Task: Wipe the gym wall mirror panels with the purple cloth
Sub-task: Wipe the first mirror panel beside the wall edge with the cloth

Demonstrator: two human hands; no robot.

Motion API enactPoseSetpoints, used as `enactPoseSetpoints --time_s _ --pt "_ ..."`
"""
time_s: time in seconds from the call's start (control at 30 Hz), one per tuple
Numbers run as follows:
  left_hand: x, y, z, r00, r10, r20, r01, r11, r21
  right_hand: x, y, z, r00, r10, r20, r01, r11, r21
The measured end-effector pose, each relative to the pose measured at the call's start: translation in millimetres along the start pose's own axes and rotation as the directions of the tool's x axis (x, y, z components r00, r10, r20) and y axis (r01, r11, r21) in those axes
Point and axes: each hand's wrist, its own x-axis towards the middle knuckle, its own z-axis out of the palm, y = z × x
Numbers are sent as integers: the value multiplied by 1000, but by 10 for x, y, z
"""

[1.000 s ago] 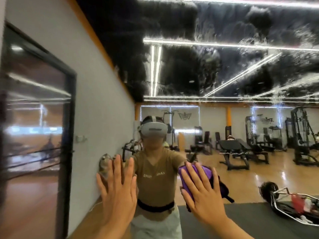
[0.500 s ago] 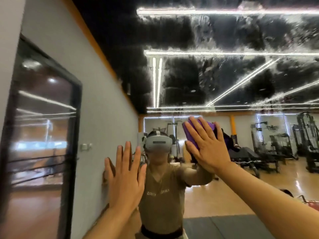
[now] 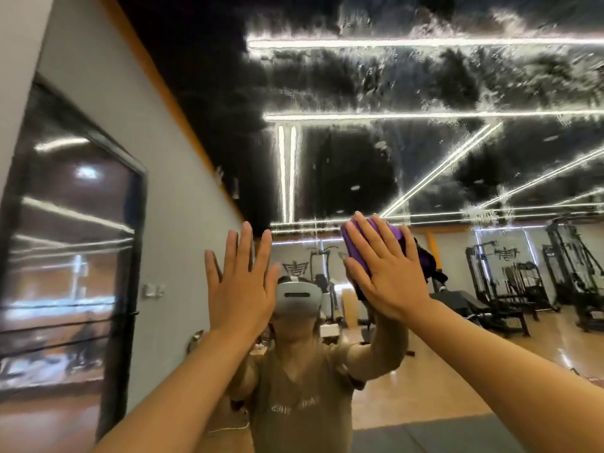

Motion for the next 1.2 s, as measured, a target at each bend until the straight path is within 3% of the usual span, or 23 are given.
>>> enactPoseSetpoints --time_s 0.27,0.67,0.8,0.9,0.97,1.1,1.2 --pt "-62 116 61 1000 -21 -10 20 999 -46 -125 -56 6 1000 23 18 -23 1000 -2" --pt "-267 167 214 997 8 -76 -12 999 -42 -483 -14 83 989 -109 -99 113 993 37" --pt "-270 168 212 998 24 -62 -27 998 -50 -452 59 53 983 -179 -34 178 984 -20" --pt "-321 96 178 986 162 -32 -163 985 -47 -353 184 -43 966 -246 76 247 969 -9" --pt "-386 31 177 969 245 -31 -247 967 -65 -341 168 -36 972 -227 66 229 973 -15" --pt "-523 42 218 974 216 -62 -220 974 -56 -552 -44 79 987 -158 -19 157 987 -31" --pt "-602 94 230 979 192 -64 -197 977 -84 -875 -97 95 964 -265 33 267 963 -44"
